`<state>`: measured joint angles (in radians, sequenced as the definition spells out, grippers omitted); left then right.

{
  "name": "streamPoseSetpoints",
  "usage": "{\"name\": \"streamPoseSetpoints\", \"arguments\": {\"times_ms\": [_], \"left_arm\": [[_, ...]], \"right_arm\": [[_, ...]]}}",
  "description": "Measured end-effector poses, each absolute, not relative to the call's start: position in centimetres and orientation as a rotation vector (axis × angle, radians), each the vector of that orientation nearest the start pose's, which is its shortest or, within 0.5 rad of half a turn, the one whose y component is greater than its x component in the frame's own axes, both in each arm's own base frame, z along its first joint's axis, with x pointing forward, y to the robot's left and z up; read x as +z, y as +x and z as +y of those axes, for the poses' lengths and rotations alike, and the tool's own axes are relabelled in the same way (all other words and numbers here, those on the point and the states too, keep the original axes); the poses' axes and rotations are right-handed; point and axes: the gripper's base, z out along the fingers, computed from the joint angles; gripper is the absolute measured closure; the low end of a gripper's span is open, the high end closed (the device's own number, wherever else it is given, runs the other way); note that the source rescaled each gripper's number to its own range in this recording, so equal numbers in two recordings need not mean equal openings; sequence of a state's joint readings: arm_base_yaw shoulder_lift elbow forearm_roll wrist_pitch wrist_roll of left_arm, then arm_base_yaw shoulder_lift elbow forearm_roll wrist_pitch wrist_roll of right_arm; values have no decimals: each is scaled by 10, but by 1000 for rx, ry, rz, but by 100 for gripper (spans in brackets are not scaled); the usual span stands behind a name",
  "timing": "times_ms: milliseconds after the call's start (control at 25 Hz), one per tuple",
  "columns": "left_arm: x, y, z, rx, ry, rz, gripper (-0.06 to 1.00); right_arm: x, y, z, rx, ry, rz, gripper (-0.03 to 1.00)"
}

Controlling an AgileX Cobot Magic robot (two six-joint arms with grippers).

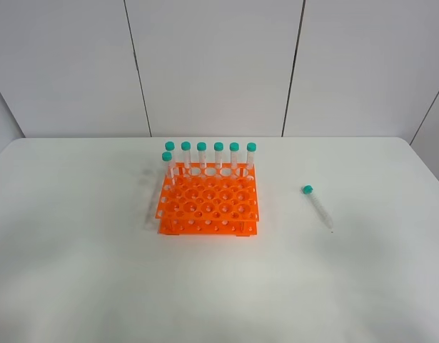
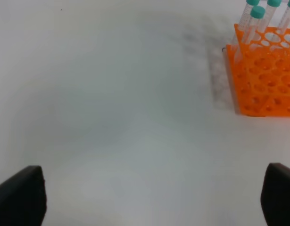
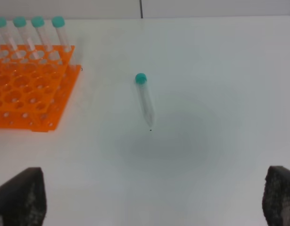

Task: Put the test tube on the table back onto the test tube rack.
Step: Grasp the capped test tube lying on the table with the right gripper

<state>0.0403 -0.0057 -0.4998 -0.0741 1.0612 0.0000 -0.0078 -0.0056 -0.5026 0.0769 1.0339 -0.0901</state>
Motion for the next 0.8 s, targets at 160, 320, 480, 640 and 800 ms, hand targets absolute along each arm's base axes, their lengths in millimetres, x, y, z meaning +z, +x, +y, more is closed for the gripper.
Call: {"name": "streamPoseSetpoints", "arguments": {"times_ms": [160,320,480,640,800], "left_arm": [[277,-6,-6,-63,-37,2037,-6],[277,-6,-6,-63,-37,2037,-6],[277,-6,-6,-63,-37,2037,-6],[277,-6,-6,-63,-37,2037,-6],[277,-6,-6,-63,-37,2037,-6]], "right_arm": [[280,-5,6,29,-85,2005,-3],[280,-5,6,29,-85,2005,-3],[280,-4,6,29,-85,2012,-3],[294,14,6,35,-85,2104,-3],[317,54,6,43,-83,2254,-3]]}}
